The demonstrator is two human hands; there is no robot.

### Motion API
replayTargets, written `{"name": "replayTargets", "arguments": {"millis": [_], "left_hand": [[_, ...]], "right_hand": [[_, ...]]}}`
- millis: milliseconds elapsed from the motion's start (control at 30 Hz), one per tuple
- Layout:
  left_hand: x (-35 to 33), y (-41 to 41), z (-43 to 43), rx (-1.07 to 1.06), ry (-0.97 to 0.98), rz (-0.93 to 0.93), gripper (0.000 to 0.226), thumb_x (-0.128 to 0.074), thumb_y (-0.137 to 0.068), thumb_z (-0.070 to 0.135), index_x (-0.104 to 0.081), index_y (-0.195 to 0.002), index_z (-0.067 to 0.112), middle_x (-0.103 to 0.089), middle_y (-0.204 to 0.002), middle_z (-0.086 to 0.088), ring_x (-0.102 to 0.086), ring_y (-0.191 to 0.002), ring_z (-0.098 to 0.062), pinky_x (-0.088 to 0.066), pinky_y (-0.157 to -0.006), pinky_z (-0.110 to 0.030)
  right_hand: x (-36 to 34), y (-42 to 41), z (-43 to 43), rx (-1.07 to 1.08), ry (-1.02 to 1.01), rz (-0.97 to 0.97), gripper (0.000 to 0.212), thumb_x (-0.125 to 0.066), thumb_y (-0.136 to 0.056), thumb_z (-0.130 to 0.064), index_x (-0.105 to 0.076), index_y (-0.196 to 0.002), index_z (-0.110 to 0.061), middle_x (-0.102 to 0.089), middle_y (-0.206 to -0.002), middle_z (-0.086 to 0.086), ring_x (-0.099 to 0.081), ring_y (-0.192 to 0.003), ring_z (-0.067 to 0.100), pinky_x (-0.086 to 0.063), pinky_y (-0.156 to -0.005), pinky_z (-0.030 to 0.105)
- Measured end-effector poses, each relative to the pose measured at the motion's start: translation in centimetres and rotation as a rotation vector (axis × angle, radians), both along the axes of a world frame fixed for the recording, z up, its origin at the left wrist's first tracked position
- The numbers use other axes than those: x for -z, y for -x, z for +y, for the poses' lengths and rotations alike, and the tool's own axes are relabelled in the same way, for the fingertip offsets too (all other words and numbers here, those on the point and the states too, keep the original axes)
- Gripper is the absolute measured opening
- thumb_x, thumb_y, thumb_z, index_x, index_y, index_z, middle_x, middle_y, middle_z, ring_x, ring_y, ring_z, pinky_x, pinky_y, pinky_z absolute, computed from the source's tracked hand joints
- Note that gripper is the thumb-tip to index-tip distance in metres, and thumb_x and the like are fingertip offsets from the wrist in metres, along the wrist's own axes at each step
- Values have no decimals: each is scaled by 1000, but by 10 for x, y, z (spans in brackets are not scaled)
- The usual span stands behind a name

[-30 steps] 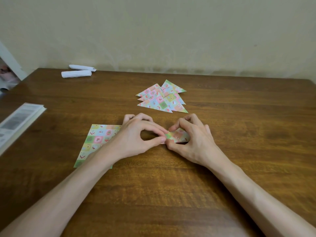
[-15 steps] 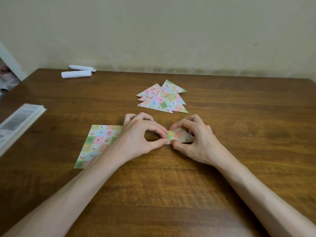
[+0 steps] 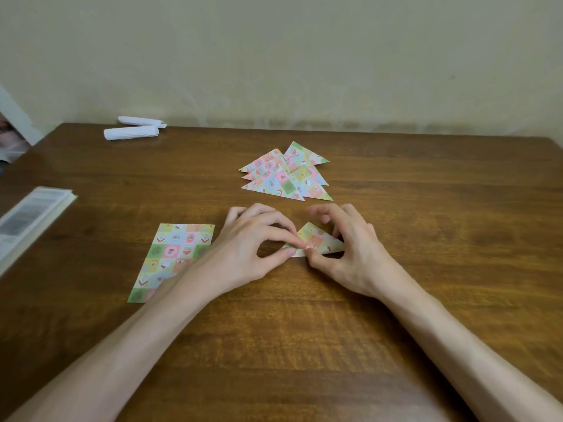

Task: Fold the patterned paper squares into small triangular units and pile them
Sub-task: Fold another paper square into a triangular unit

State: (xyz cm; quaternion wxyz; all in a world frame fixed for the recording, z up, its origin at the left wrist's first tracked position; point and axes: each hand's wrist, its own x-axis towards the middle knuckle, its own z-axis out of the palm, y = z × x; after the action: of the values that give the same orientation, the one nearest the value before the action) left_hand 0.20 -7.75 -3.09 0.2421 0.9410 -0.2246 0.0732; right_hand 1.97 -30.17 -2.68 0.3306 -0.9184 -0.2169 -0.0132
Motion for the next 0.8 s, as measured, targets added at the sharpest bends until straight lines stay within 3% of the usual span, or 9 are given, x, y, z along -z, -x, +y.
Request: {"name": "replayTargets", "arguments": {"millis": [200, 367, 800], "left_hand": [[-1, 0, 1, 8, -17, 21, 21, -60, -97, 48, -73, -114, 51, -59, -117, 31, -43, -126, 2, -30, -102, -39], [-2, 3, -3, 58, -19, 14, 24, -57, -101, 41, -69, -116, 56, -53, -117, 28, -44, -123, -1, -31, -100, -38], [-3, 2, -1, 77, -41, 40, 27, -60, -101, 37, -70, -116, 57, -50, -118, 29, -43, -124, -1, -29, -97, -35]], "right_hand": [[0, 1, -6, 66, 28, -47, 56, -71, -85, -46, -50, -137, -43, -46, -120, -16, -40, -118, 4, -25, -96, 30], [-1, -1, -9, 45, 60, -26, 60, -69, -85, -49, -47, -140, -44, -45, -123, -15, -38, -120, 4, -24, -97, 30], [-6, -9, -26, -27, 19, 85, 66, -77, -85, -26, -46, -141, -43, -49, -125, -12, -42, -123, 6, -30, -106, 36]]}}
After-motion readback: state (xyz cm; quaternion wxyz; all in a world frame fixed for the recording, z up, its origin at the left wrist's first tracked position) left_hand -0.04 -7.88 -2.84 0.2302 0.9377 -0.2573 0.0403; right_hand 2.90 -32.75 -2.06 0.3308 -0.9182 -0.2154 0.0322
